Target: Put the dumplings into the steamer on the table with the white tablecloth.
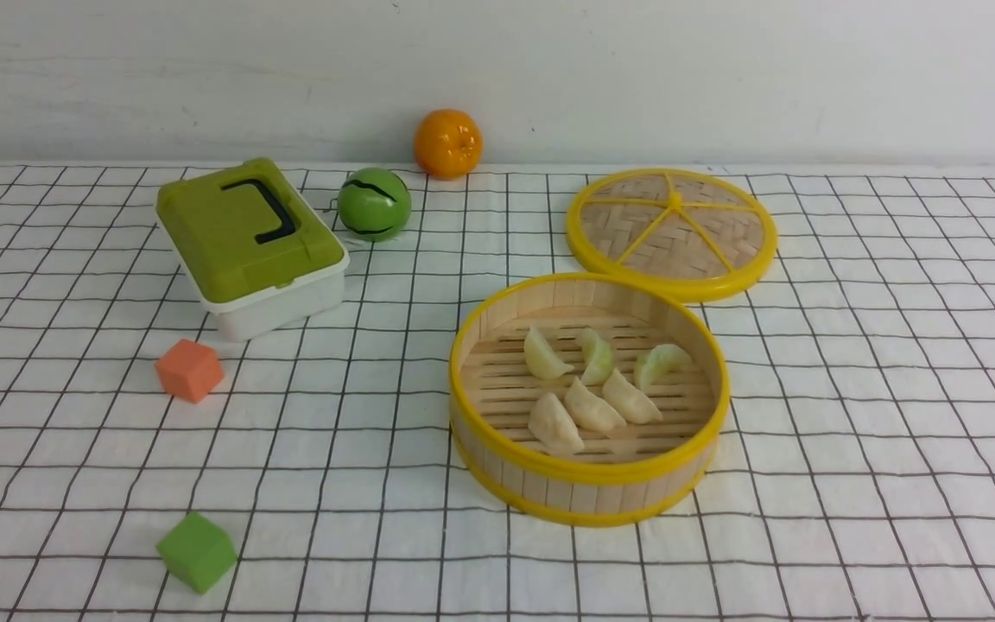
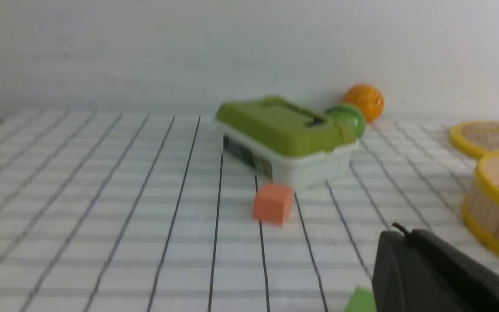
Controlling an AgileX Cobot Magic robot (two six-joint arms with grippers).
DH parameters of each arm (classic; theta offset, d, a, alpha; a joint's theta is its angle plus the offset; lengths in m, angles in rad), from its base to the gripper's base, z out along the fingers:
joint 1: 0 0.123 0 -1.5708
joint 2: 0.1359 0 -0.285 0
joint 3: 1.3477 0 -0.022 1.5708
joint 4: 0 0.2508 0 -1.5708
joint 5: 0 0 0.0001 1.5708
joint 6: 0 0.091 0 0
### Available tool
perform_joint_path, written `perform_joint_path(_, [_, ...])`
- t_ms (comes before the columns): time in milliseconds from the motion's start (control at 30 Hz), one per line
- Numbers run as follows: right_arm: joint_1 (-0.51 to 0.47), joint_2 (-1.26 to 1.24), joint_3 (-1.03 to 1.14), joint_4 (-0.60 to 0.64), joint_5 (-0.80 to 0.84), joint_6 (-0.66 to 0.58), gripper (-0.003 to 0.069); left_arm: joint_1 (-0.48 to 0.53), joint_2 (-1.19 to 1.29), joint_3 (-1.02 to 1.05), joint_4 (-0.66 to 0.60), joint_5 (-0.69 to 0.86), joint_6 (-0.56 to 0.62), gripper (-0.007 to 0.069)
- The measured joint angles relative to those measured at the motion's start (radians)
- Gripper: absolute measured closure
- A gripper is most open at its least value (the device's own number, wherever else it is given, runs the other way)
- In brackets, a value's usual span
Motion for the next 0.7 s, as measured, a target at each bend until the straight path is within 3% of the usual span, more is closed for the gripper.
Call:
perform_joint_path(167, [0.000,0.000,0.000,0.000,0.000,0.000,0.0564,0.000,0.000,0.005,-0.016,0.216,-0.011,0.0636])
perform_joint_path(700, [0.000,0.000,0.000,0.000,0.000,0.000,0.0543,0.000,0.000,0.005,-0.019,0.223,-0.011,0.0636])
